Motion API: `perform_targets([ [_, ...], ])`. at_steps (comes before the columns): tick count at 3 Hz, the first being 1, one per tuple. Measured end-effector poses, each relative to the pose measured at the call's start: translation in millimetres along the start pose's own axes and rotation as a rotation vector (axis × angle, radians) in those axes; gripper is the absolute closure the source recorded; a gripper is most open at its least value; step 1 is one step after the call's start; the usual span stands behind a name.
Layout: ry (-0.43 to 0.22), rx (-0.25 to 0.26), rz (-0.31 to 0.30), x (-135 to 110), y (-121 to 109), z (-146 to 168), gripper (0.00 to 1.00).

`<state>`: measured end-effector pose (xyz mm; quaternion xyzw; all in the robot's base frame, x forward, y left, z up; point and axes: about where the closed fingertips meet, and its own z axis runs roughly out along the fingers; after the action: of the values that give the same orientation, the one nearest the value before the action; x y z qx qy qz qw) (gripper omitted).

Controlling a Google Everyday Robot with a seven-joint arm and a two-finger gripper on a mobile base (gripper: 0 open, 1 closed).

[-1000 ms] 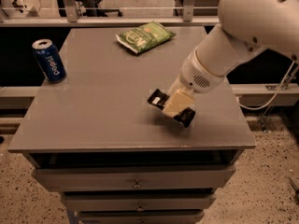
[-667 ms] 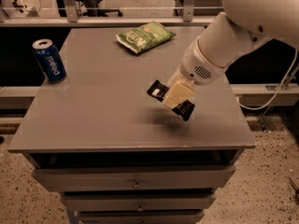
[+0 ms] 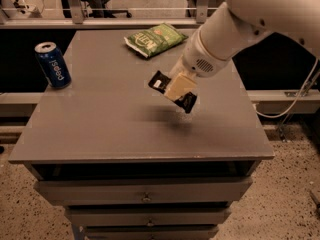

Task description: Move rxbar chocolate near green jalapeno chip bag

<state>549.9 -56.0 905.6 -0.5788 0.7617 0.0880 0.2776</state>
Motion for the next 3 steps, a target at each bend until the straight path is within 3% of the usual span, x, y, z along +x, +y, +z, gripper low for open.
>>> perform_targets([
  [1,-0.007,0.102,-0.078,-31,-61,7,1.0],
  [2,-0.006,0.17,-0.129,-55,-118,26,1.0],
  [3,-0.005,0.194,-0.15,-63,-161,58,1.0],
])
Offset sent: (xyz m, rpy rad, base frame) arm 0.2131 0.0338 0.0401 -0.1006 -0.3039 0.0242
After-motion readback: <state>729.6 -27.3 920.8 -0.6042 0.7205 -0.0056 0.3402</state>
